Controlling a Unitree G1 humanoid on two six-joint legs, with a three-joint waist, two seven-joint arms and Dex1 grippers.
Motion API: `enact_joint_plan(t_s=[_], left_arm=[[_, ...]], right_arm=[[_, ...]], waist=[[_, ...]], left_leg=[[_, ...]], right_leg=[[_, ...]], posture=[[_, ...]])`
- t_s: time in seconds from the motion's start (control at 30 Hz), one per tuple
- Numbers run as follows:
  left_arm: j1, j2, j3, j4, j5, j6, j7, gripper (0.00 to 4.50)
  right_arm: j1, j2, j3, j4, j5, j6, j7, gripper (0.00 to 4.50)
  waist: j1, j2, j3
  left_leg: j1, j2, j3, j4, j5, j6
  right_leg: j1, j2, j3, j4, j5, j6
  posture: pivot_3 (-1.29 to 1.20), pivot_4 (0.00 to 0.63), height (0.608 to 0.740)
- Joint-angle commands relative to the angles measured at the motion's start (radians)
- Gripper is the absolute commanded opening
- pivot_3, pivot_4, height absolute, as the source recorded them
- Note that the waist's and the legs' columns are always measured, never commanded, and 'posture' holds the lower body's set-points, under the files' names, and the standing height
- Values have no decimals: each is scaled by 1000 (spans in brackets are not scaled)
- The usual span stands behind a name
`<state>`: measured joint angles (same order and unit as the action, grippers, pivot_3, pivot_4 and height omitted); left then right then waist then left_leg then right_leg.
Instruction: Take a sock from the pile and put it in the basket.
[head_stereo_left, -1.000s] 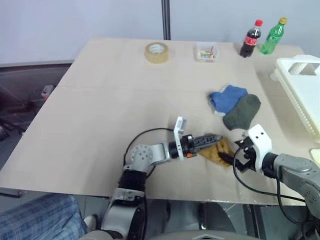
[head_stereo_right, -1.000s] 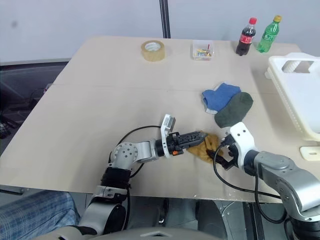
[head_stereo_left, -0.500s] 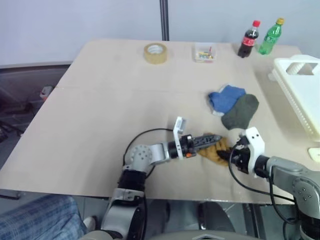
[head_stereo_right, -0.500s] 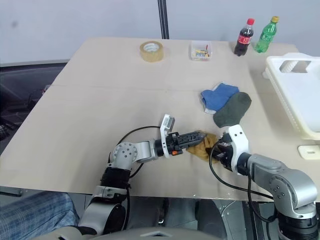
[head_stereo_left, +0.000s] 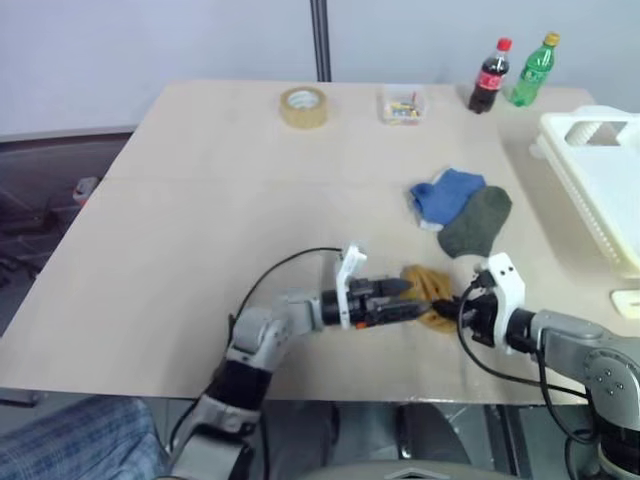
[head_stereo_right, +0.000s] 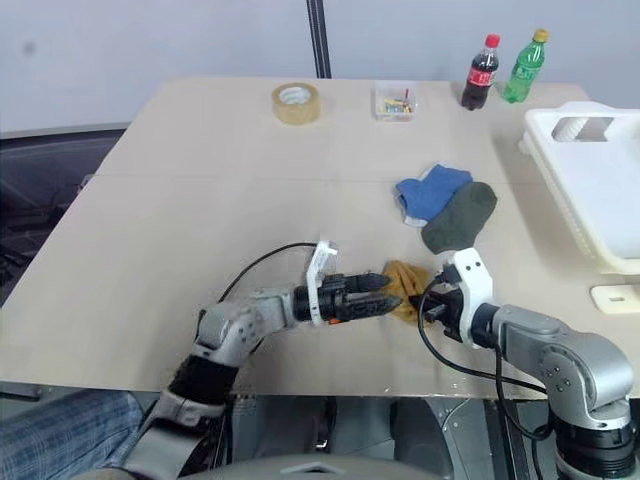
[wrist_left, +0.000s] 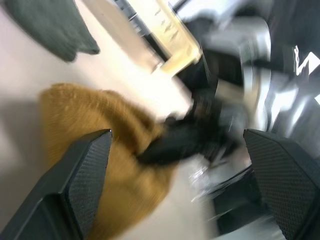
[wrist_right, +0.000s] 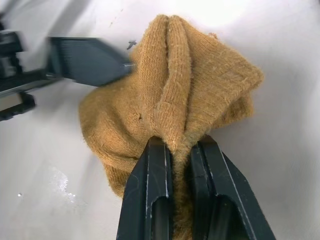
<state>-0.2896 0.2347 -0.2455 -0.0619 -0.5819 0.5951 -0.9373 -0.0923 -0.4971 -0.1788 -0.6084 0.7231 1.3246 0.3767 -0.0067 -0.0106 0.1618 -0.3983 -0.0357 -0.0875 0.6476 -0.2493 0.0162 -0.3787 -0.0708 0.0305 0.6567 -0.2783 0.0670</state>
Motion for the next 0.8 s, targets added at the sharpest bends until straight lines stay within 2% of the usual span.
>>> enact_joint_plan(t_s=[0.03,0.27,0.8], left_arm=[[21,1,-16,-80,68,-183,-43,4500],[48,-30,14,-95,138,-391,-8,4500],[84,-85,-12,-49,210,-560,38,4500]], right_arm=[[4,-31,-18,21,2,1,12,11],[-1,-116,-73,31,39,-3,73,11],[-117,-280,-80,112,64,-9,177,11]], waist=[[8,0,0],[21,0,1],[18,1,2]], left_leg=[[0,0,0,0,0,0],[-2,-1,-1,1,0,1],[-2,-1,-1,2,-1,2]], right_leg=[[0,0,0,0,0,0],[0,0,-2,-1,0,0],[0,2,-3,0,0,1]], posture=[[0,150,738],[0,150,738],[0,150,738]])
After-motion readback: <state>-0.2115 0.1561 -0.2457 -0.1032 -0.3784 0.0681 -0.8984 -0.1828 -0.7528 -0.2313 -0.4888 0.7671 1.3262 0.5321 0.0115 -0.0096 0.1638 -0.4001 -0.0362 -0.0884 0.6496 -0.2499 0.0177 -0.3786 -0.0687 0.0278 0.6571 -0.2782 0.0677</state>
